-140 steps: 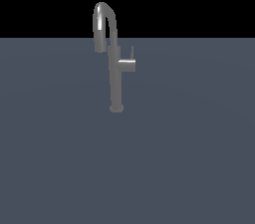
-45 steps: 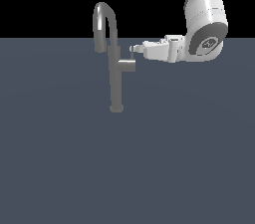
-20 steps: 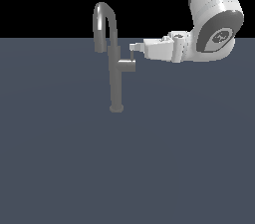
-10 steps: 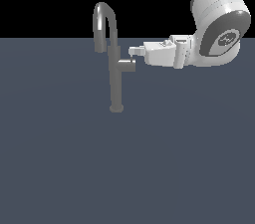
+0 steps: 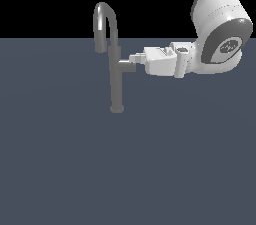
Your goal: Turn on the faucet by rotating a designated handle.
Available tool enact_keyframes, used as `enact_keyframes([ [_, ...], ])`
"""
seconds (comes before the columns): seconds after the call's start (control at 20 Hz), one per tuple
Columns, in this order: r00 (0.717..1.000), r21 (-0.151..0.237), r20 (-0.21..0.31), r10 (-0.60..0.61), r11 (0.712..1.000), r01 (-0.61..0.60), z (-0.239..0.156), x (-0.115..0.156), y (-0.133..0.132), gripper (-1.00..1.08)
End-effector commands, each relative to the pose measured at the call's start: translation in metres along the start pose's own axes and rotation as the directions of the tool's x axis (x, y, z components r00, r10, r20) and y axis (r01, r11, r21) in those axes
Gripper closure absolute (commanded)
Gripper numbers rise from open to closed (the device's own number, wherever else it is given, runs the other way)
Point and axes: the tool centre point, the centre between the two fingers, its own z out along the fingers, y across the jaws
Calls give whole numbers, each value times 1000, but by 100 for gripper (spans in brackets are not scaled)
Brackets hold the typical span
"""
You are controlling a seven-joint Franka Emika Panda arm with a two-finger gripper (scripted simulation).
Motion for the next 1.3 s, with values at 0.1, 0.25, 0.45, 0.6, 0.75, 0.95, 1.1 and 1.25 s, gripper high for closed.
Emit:
enact_keyframes([
  [0.1,1000,0,0,21,1000,-21,0,28,6,108],
  [0.25,999,0,-1,36,999,-36,0,49,11,108],
  [0.45,1000,-2,2,5,1000,-5,0,35,1,108],
  [0.6,1000,-2,1,16,1000,-16,0,51,0,108],
  [0.75,1000,-1,0,28,1000,-28,0,67,-2,108],
  [0.95,1000,-12,11,-27,1000,28,-1,38,-12,108],
  [1.1,1000,-9,9,-13,1000,13,0,51,-16,108],
  [1.25,1000,-7,6,1,1000,-1,0,64,-20,108],
])
